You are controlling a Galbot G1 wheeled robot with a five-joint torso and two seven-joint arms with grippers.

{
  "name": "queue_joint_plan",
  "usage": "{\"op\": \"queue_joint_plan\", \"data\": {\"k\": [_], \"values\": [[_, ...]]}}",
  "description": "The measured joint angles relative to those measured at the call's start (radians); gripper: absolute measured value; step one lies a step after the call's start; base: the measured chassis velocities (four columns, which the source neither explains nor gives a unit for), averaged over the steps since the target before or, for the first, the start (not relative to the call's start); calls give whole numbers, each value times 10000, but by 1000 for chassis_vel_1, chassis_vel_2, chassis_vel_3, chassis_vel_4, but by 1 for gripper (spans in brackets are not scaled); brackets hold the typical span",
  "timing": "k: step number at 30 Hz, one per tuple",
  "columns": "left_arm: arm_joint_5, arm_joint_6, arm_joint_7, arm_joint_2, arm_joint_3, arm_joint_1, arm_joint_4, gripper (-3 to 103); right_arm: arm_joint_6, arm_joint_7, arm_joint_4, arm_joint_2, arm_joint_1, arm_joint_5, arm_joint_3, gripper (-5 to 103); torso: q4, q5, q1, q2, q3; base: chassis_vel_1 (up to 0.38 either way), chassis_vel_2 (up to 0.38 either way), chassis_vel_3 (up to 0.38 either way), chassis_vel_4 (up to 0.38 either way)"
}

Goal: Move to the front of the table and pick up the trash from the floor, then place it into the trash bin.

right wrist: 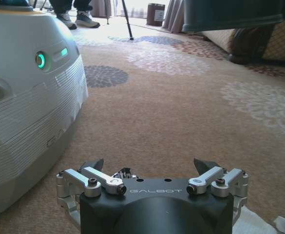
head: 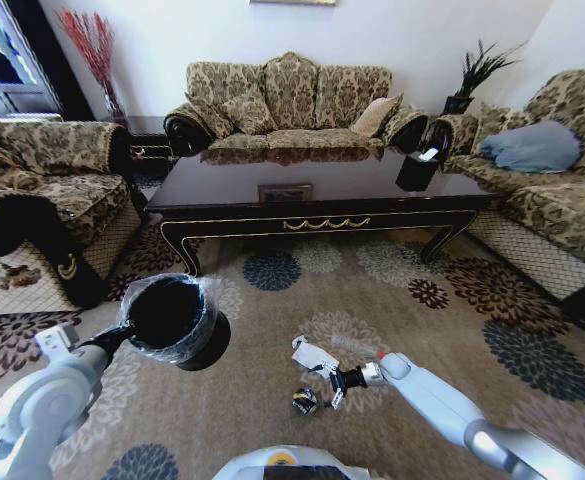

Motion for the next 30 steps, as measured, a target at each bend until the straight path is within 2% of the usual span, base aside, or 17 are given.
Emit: {"op": "queue_joint_plan", "data": {"k": [4,7,16,17,21,24,25,28,30], "values": [[-111,29,-78,23,-7,-47,5,4,266,-69,-453,248,135,-332,-113,100,0,-1,0,0,0,0,0,0,0],[-252,110,-202,-12,82,-55,-84,4,611,-62,-989,610,170,-943,-68,100,-2,0,0,0,0,0,0,0,0],[-343,130,-267,17,130,-52,-216,4,698,2,-1485,976,76,-1329,60,100,-1,0,0,0,0,0,0,0,0],[-384,140,-281,19,126,-45,-254,4,699,6,-1539,1005,79,-1352,71,103,0,0,0,0,0,0,0,0,0],[-473,161,-320,21,111,8,-375,4,699,14,-1683,1084,76,-1382,146,95,-1,0,0,0,0,0,0,0,0],[-498,166,-368,-17,99,70,-426,4,698,16,-1678,1098,-11,-1417,199,79,0,-1,0,0,-1,0,0,0,0],[-498,166,-368,-17,99,70,-426,4,698,16,-1678,1098,-11,-1417,199,79,0,-1,0,0,-1,0,0,0,0],[-486,175,-396,-82,111,120,-455,4,698,7,-1632,1075,-135,-1420,214,62,0,0,-1,0,-1,0,0,0,0],[-478,175,-402,-101,125,124,-460,4,698,2,-1633,1066,-163,-1437,234,62,0,1,-1,0,-1,0,0,0,0]]}}
